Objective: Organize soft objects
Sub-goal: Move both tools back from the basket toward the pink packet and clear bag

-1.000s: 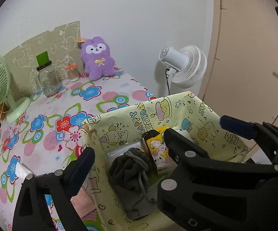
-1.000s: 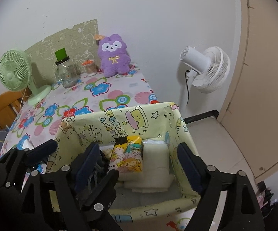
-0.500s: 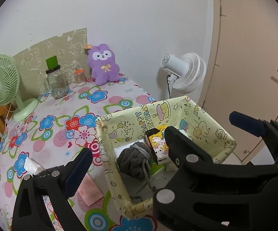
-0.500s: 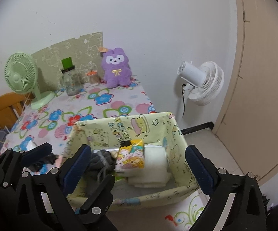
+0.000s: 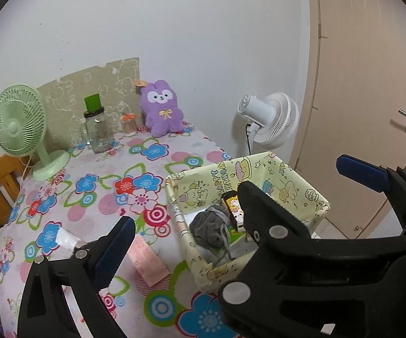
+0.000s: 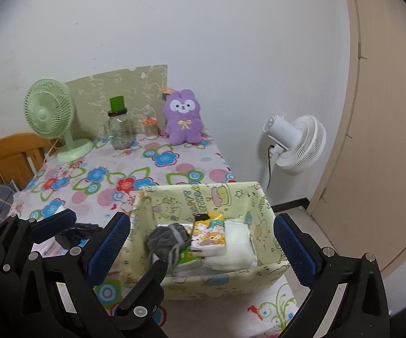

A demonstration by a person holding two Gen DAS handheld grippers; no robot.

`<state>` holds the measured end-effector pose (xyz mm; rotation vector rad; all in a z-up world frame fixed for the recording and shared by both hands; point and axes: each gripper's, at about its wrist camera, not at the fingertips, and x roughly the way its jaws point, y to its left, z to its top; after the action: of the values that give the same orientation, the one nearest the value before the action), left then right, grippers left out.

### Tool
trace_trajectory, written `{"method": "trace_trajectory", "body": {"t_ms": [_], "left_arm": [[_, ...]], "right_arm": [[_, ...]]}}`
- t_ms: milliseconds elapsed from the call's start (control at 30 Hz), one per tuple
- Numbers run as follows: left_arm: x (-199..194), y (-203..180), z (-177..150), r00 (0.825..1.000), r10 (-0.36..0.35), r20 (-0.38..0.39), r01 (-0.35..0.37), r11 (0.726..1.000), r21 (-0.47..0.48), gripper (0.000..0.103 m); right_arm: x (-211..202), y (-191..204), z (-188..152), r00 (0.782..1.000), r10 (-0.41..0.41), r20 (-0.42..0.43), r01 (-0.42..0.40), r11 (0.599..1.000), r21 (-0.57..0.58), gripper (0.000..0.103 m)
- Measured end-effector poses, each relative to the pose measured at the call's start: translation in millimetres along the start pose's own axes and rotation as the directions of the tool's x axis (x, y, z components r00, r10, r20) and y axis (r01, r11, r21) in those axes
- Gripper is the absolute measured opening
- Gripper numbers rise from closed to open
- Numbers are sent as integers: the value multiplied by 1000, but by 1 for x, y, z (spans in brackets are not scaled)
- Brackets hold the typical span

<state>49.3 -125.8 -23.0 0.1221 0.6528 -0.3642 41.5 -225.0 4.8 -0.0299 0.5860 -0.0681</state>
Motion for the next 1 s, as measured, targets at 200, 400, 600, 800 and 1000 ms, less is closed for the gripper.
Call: {"method": "trace_trajectory", "body": {"t_ms": [200,400,600,800,1000], "left_arm": [[-17,11,-4,999,27,22,-27,1000,-5,101],[-32,21,-9,998,43,51,-42,999,-15,101],[-44,38,-14,995,67,69,-64,997,-46,101],[-50,55,-23,992,99,73,-94,993,-75,101],[-53,69,-33,989,126,74,-119,989,-90,101]], "right_arm": [[-18,15,0,999,-41,29,41,999,-9,103],[-31,28,-1,998,-15,62,17,1000,-24,103],[-35,45,-1,998,40,43,-39,999,-21,103],[-34,64,-4,994,103,21,-103,994,-22,102],[-28,80,-11,985,171,3,-170,985,-30,96]]}}
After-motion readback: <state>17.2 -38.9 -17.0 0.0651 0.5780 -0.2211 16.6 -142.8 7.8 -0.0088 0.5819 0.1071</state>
